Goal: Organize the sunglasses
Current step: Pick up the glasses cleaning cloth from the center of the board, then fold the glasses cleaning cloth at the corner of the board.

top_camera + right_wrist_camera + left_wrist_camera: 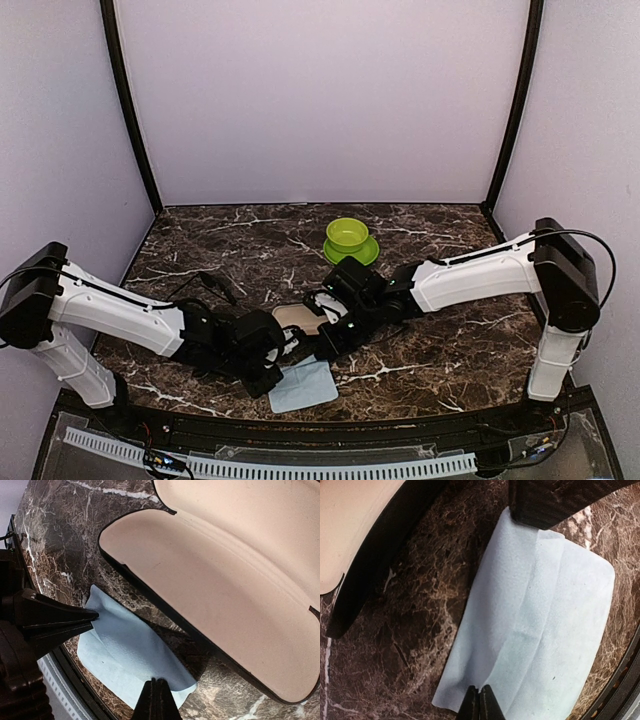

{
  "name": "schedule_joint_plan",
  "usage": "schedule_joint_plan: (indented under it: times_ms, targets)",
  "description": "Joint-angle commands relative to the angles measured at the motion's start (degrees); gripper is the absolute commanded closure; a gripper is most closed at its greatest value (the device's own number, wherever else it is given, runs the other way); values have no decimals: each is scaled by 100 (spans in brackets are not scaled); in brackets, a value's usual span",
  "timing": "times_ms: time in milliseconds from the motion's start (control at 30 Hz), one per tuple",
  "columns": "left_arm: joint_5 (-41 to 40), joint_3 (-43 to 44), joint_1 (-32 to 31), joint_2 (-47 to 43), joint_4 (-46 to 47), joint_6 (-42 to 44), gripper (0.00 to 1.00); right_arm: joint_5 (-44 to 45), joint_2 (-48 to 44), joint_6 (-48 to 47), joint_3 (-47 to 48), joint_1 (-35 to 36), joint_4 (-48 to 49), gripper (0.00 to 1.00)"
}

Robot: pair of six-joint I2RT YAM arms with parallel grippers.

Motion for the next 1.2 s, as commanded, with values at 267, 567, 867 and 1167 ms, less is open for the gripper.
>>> schedule_joint_plan:
  times_ms: [267, 567, 867, 1167]
  targets:
    - [318, 154, -41, -261, -386, 77, 100, -109, -189, -4, -70, -36, 71, 100]
    - [217, 556, -181, -152, -834, 67, 100, -146, -238, -69, -67, -29, -137, 100]
    - [177, 792, -373, 69, -1125, 42, 100, -168, -328, -179, -354, -28, -356, 100]
    - [275, 864, -555, 197, -1325, 82, 100, -241, -400, -132, -484, 9, -334, 100]
